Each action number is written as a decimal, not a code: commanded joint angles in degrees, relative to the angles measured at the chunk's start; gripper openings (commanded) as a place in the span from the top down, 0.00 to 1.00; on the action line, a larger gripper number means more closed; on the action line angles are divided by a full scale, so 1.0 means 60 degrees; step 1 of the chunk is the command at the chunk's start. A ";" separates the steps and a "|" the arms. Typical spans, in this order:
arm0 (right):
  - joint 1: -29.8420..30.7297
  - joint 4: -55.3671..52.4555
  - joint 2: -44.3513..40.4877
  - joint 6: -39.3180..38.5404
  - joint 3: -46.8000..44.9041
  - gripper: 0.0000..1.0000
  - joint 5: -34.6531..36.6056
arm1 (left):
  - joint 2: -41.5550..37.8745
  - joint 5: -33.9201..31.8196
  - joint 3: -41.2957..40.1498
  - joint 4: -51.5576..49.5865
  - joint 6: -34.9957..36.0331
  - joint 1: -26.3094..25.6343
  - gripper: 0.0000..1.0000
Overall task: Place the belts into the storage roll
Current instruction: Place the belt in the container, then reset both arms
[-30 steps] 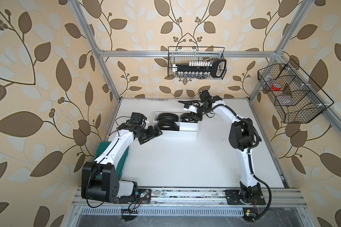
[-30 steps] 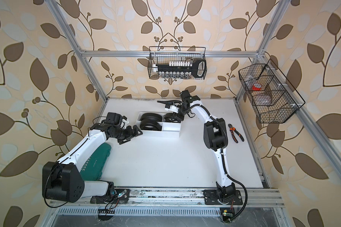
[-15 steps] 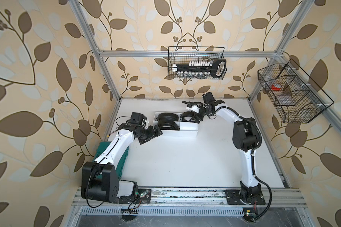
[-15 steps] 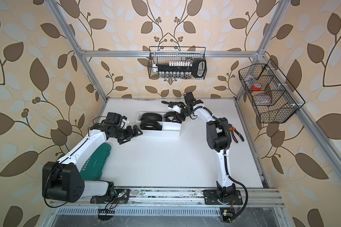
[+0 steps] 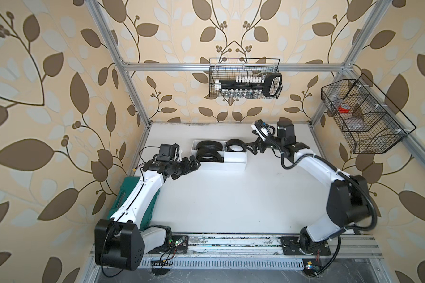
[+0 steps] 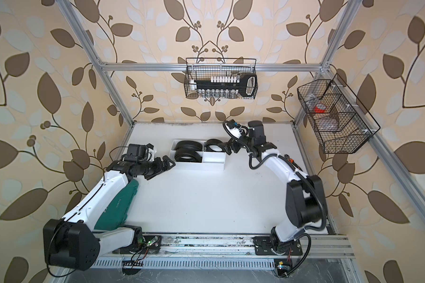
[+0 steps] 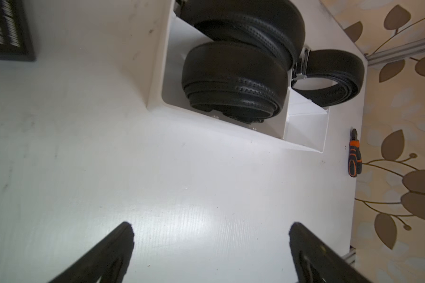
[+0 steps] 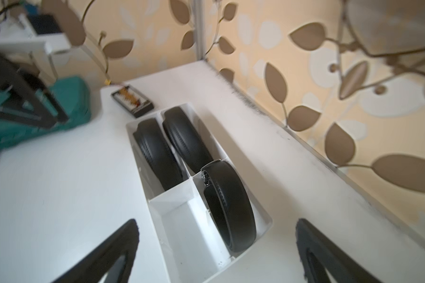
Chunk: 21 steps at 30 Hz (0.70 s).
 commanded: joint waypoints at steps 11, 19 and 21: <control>-0.0807 0.0125 -0.4615 0.3845 -0.4396 0.00 0.6608 | -0.2174 -0.5027 -0.4011 0.6675 0.3460 0.0083 0.01; -0.1691 0.2099 -0.6495 0.3466 -0.6847 0.01 0.7276 | 0.1327 -0.5544 -0.5165 1.0914 0.3827 0.0124 0.01; -0.1737 0.2555 -0.6772 0.3434 -0.7339 0.01 0.7488 | 0.1757 -0.5258 -0.5117 1.1473 0.4000 0.0133 0.01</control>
